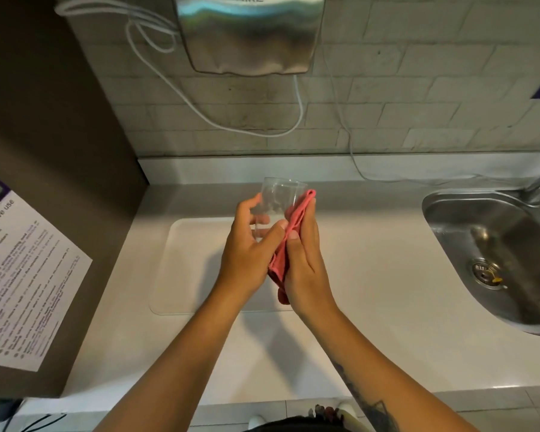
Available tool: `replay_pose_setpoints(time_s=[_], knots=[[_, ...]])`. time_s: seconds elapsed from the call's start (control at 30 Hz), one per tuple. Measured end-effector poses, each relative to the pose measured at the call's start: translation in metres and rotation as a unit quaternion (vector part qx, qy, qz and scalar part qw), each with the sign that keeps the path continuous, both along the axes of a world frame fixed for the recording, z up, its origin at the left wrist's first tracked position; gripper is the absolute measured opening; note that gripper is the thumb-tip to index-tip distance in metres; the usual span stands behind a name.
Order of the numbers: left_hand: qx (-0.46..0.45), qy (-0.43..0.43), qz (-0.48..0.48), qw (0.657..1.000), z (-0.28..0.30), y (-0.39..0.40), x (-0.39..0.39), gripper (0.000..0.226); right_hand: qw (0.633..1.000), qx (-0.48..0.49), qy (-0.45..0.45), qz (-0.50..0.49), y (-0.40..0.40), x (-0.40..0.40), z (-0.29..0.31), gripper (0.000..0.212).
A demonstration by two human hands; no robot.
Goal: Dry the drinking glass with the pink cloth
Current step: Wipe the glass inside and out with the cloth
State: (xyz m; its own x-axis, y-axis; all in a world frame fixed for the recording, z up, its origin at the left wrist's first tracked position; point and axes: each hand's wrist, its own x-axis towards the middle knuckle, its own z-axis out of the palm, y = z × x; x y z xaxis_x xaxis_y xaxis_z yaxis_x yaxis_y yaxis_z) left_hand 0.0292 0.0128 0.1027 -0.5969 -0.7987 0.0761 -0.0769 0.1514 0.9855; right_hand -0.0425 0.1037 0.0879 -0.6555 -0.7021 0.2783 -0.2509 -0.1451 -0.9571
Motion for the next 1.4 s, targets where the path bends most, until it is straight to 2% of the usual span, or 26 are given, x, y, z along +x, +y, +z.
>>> replay_pose_setpoints(time_s=[0.13, 0.23, 0.33, 0.4, 0.5, 0.6, 0.67, 0.77, 0.83, 0.97, 1.03, 1.1, 1.17, 1.33, 1.4], knots=[[0.081, 0.046, -0.006, 0.996, -0.004, 0.000, -0.001, 0.057, 0.999, 0.009, -0.034, 0.012, -0.006, -0.018, 0.016, 0.056], [0.123, 0.091, 0.000, 0.988, -0.002, 0.002, -0.003, 0.048, 0.998, -0.017, -0.055, 0.028, -0.012, -0.031, 0.027, 0.063], [0.124, 0.108, 0.020, 0.986, 0.006, -0.009, -0.003, 0.049, 0.998, -0.006, 0.005, 0.061, -0.004, -0.006, 0.016, 0.063], [0.108, 0.092, -0.004, 0.990, 0.012, -0.016, -0.002, 0.042, 0.998, 0.002, 0.023, 0.065, 0.004, 0.010, 0.000, 0.063], [0.100, 0.079, -0.038, 0.991, 0.013, -0.017, -0.001, 0.045, 0.998, 0.001, 0.001, 0.061, 0.002, 0.003, 0.008, 0.060], [0.153, 0.105, -0.044, 0.982, 0.009, -0.010, -0.005, 0.041, 0.998, -0.006, -0.037, 0.041, -0.011, -0.025, 0.032, 0.058], [0.159, 0.113, -0.030, 0.980, 0.010, -0.009, -0.006, 0.039, 0.999, -0.008, -0.028, 0.044, -0.013, -0.027, 0.038, 0.064], [0.137, 0.106, -0.018, 0.985, 0.014, -0.018, -0.005, 0.038, 0.997, 0.007, 0.016, 0.072, -0.004, -0.009, 0.017, 0.065], [0.129, 0.099, -0.034, 0.986, 0.017, -0.021, -0.003, 0.039, 0.996, -0.003, 0.021, 0.081, 0.001, -0.002, 0.008, 0.062], [0.159, 0.104, -0.052, 0.980, 0.014, -0.011, -0.001, 0.046, 0.997, 0.000, -0.034, 0.065, -0.010, -0.026, 0.033, 0.048], [0.158, 0.110, -0.034, 0.981, 0.018, -0.010, -0.003, 0.044, 0.998, -0.004, -0.034, 0.061, -0.008, -0.023, 0.037, 0.056], [0.139, 0.111, -0.023, 0.984, 0.023, -0.016, -0.002, 0.040, 0.997, 0.007, 0.012, 0.076, 0.001, -0.005, 0.027, 0.067], [0.118, 0.101, -0.043, 0.987, 0.027, -0.021, -0.001, 0.041, 0.994, -0.006, 0.027, 0.102, 0.008, 0.008, 0.017, 0.065], [0.158, 0.117, -0.075, 0.978, 0.024, -0.011, -0.005, 0.052, 0.997, -0.020, -0.044, 0.067, -0.004, -0.026, 0.042, 0.054], [0.158, 0.124, -0.060, 0.978, 0.027, -0.012, -0.005, 0.047, 0.996, -0.020, -0.041, 0.078, -0.002, -0.021, 0.044, 0.053]])
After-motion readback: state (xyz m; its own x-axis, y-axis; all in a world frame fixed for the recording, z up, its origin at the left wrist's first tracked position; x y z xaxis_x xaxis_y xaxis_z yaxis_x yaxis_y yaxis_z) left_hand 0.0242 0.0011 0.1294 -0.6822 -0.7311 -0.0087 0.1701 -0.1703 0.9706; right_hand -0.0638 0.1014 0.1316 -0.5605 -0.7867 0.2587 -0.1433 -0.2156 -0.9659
